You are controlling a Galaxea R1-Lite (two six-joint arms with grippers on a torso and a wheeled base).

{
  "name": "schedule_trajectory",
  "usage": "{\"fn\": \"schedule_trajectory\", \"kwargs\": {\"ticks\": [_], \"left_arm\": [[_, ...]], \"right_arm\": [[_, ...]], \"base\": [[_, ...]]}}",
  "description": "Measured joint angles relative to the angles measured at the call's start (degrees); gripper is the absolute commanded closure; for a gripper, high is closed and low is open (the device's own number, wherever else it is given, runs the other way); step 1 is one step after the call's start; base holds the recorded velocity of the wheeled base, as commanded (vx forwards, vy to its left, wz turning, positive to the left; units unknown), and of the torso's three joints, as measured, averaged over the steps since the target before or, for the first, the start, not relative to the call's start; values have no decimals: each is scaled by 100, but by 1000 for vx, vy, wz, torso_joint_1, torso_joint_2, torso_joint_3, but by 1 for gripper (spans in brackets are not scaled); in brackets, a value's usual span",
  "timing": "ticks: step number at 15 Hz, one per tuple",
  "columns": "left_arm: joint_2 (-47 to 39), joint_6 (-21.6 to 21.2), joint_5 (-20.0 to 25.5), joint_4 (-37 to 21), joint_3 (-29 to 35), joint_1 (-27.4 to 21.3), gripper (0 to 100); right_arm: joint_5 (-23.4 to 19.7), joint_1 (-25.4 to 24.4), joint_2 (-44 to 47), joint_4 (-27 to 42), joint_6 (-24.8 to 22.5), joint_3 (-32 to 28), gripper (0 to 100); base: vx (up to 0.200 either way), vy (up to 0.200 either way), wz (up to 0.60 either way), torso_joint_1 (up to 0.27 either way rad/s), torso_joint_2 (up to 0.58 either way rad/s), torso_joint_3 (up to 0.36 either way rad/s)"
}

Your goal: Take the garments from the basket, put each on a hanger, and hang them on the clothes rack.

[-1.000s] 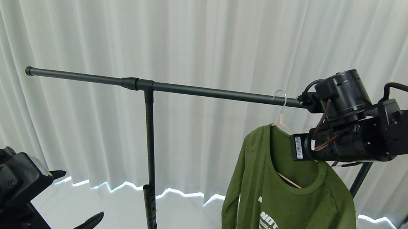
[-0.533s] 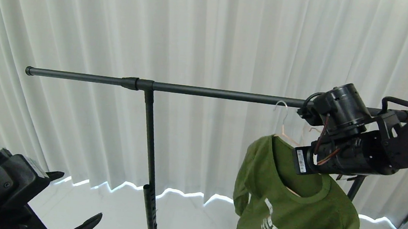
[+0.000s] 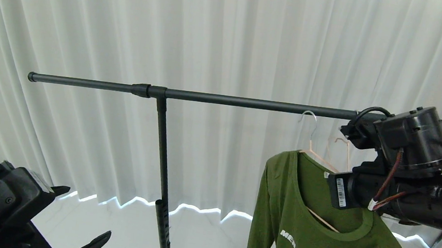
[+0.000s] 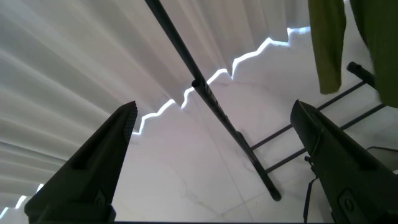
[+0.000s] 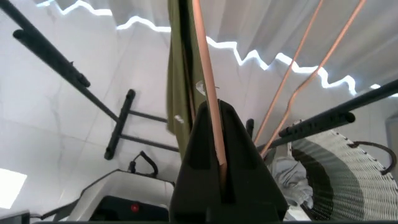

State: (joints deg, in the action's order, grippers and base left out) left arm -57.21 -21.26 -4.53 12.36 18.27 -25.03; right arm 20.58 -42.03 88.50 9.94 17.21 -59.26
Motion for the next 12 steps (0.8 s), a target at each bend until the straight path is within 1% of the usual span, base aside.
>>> {"fn": "schedule_trajectory", "kwargs": {"ticks": [2,3,4,6,7,8,12], "left_arm": [[0,5,0,0,0,0,0],[2,5,0,0,0,4,0],[2,2,0,0,-2,4,0],[5,-4,-2,0,0,6,0],[5,-6,0,0,0,6,0],[5,-6,0,0,2,6,0],[18,-9,-2,0,20,9,0]], "right_arm": [[6,-16,-199,-222,-17,216,100],[6,-20,-293,-516,-44,402,100],[5,-20,-391,-912,-96,670,100],[-5,-20,-564,-2121,-312,1240,100],[-17,-20,-606,-2506,-406,1414,100],[-33,-9,-617,-2778,-485,1535,100],[-77,98,-488,-3315,-606,1618,100]], "base": [[0,0,0,0,0,0],[0,0,0,0,0,0],[0,0,0,0,0,0],[0,0,0,0,0,0],[0,0,0,0,0,0],[0,0,0,0,0,0],[0,0,0,0,0,0]]}}
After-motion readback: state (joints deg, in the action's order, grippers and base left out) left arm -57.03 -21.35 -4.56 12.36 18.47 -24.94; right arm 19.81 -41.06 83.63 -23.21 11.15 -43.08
